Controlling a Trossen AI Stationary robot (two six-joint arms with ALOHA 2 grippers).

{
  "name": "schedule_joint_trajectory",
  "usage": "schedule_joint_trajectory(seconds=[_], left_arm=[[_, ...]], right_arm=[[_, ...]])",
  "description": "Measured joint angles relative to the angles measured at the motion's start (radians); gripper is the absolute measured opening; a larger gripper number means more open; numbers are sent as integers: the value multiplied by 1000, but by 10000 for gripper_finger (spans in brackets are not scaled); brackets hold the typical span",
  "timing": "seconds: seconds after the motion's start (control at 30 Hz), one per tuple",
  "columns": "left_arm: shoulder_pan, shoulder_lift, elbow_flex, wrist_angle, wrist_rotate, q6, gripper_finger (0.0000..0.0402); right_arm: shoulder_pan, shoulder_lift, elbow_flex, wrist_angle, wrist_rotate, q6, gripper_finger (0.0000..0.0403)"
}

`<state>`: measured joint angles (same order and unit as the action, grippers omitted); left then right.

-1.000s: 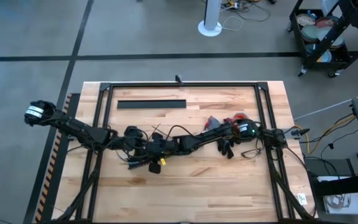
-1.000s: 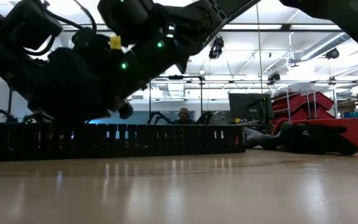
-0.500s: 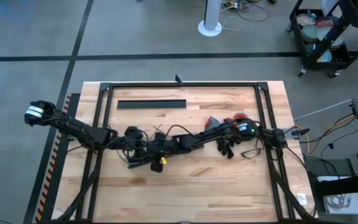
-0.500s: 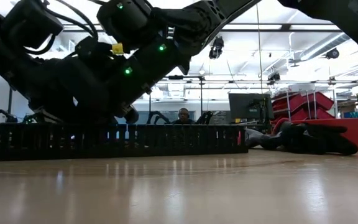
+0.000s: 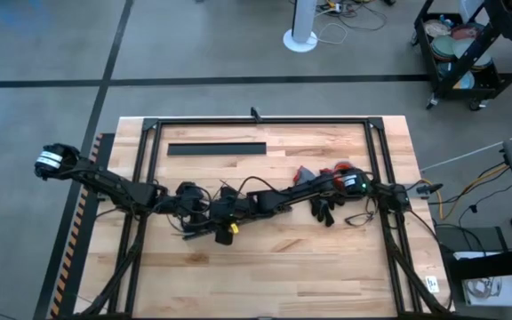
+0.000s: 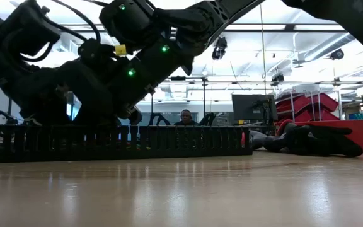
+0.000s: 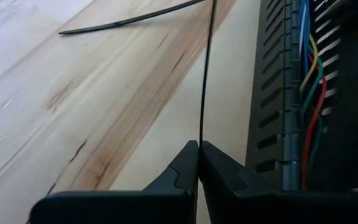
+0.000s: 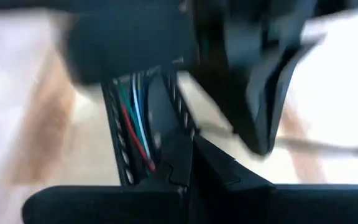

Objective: Ziptie cables
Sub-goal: Put the colored zip-tied cables into the black cable duct

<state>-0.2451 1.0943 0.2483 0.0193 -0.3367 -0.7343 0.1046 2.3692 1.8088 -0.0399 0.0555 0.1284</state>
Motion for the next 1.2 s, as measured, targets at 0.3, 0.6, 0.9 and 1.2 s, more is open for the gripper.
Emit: schedule_joint_trajectory(seconds=[0.3, 0.6, 0.9, 1.2], left_arm=[[0, 0, 0, 6, -17, -5, 0], [0, 0, 0, 34, -21, -7, 0], [1, 2, 0, 136, -28, 62, 0], [0, 29, -1, 119, -11, 58, 0]], right_arm=[[0, 13, 2, 106, -12, -17, 0], [-5, 40, 2, 127, -57, -7, 0], [-8, 40, 2, 65, -59, 5, 0], [-8, 40, 2, 19, -56, 11, 0]])
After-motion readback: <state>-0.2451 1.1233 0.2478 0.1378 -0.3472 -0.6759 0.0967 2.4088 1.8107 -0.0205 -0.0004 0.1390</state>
